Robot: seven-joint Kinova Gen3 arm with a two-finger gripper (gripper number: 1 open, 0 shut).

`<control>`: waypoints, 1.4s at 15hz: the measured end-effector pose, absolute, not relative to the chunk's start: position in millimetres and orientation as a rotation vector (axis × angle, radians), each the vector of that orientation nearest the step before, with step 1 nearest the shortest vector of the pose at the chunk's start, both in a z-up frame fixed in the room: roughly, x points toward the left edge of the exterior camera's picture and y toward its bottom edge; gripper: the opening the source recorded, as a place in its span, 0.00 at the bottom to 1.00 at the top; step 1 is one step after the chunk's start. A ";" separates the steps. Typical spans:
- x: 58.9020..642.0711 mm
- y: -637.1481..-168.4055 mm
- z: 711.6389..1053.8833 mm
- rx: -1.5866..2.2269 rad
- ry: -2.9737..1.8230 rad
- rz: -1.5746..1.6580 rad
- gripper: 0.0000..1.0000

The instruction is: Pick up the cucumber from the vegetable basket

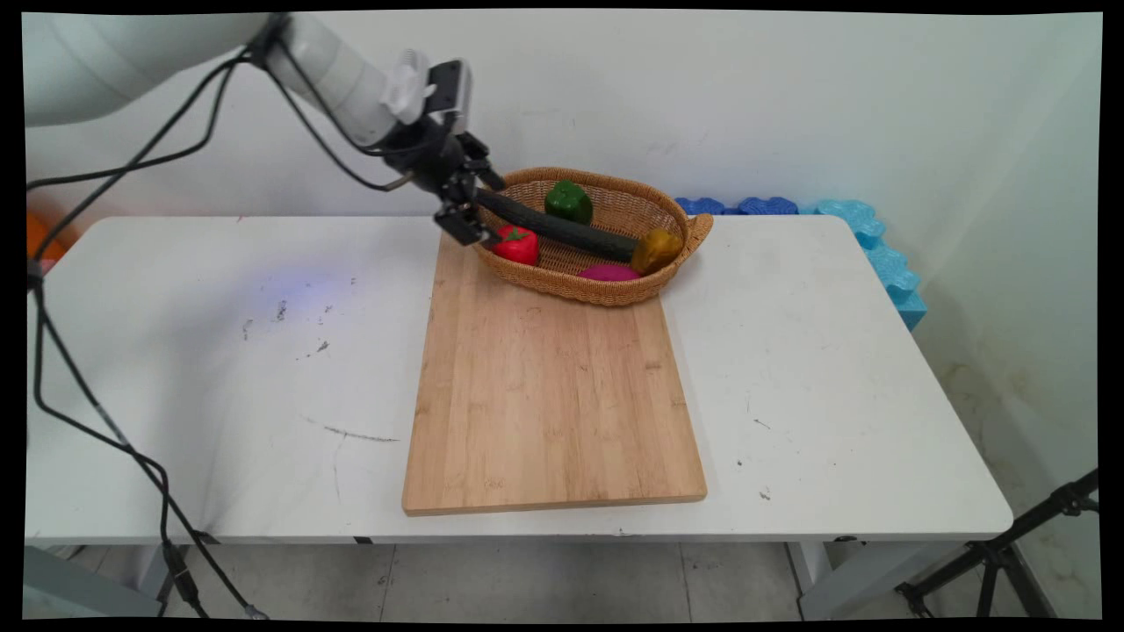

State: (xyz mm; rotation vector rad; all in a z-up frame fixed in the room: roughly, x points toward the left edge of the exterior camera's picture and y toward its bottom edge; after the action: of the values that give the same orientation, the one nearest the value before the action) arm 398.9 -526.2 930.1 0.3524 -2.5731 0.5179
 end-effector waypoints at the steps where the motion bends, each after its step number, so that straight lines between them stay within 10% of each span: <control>1: 392.1 -533.6 927.5 0.346 -2.576 0.528 1.00; 18: 310.4 -617.8 846.6 0.117 -2.699 0.610 1.00; 19: 308.7 -619.1 844.4 0.108 -2.702 0.612 0.00; 21: 305.1 -621.5 840.2 0.086 -2.709 0.618 0.00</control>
State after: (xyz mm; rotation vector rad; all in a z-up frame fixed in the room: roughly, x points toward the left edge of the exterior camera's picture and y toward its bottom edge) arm 305.1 -621.5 840.2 0.0862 -2.7094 0.6178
